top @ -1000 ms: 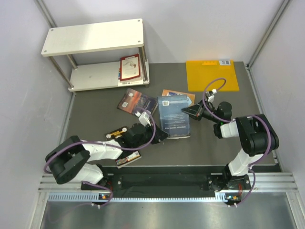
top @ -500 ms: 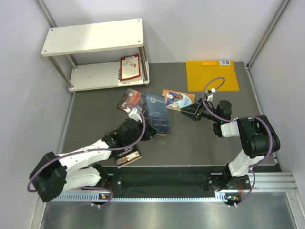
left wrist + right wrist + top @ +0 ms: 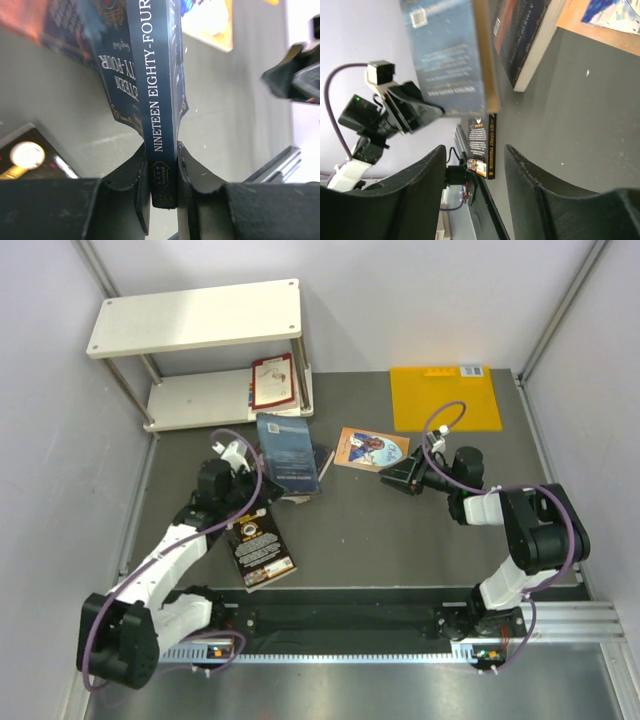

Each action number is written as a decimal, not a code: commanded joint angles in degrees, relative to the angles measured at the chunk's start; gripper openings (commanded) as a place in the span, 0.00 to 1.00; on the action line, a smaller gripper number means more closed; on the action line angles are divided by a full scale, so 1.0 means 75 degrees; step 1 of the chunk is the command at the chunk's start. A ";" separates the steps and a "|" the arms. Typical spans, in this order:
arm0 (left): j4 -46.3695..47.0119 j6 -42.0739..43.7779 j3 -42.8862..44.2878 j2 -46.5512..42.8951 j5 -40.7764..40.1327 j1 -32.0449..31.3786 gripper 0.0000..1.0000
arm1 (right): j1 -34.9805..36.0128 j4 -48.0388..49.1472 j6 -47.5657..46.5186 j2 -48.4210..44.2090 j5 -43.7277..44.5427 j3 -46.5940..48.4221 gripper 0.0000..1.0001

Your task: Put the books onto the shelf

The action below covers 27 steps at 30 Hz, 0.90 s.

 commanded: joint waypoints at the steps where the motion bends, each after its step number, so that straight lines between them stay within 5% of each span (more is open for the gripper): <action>1: 0.1403 0.0778 0.0878 -0.0046 0.2408 0.1083 0.00 | 0.0055 -0.0380 -0.0725 -0.0375 -0.0105 0.0134 0.50; 14: 0.4878 -0.1059 0.2038 0.2987 0.6069 0.3661 0.00 | 0.0055 -0.0931 -0.1183 -0.0293 -0.0258 0.0064 0.51; 22: 0.5502 -0.1564 0.3690 0.4569 0.6994 0.4014 0.00 | 0.0043 -0.1294 -0.1500 -0.0235 -0.0234 0.0040 0.52; 26: 0.8789 -0.4559 0.4089 0.5823 0.7230 0.4038 0.00 | 0.0055 -0.1271 -0.1500 -0.0106 -0.0211 0.0029 0.52; 27: 1.0550 -0.5320 0.4380 0.6162 0.7254 0.4050 0.00 | 0.0055 -0.1271 -0.1500 -0.0106 -0.0211 0.0029 0.52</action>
